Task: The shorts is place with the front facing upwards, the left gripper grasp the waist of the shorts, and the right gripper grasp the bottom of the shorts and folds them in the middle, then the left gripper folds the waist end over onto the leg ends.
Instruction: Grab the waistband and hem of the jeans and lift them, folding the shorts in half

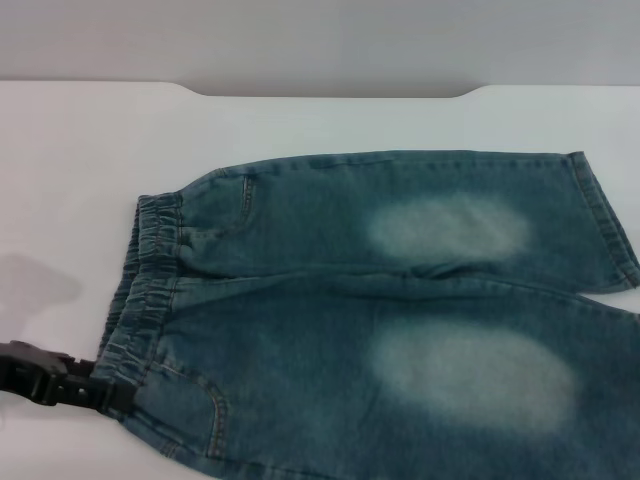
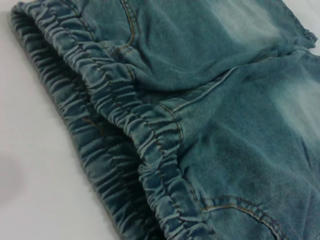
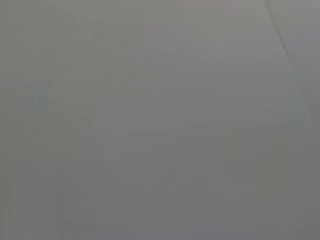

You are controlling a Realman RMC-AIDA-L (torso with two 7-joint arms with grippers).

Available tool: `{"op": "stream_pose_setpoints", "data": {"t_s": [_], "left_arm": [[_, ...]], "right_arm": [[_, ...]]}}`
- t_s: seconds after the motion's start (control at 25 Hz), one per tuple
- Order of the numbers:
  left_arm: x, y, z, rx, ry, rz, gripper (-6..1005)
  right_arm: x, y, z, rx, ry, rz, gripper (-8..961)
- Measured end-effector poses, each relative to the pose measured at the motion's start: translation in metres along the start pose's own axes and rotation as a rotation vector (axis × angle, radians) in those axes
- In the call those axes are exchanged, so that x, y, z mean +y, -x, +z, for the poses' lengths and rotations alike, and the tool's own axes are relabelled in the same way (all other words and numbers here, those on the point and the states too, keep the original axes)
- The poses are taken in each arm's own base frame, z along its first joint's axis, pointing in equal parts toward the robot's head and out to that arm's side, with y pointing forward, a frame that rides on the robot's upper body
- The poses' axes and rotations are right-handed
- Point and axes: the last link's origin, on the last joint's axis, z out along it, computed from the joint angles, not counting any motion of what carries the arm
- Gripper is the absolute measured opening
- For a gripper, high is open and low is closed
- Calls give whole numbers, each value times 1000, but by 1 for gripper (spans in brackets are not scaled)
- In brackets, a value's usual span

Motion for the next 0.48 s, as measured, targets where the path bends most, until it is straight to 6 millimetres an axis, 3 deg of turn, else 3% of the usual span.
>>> {"op": "stream_pose_setpoints", "data": {"t_s": [0.48], "left_arm": [[-1, -1, 1, -44, -12, 2, 678]], "right_arm": [[-1, 0, 0, -1, -4, -2, 459]]}}
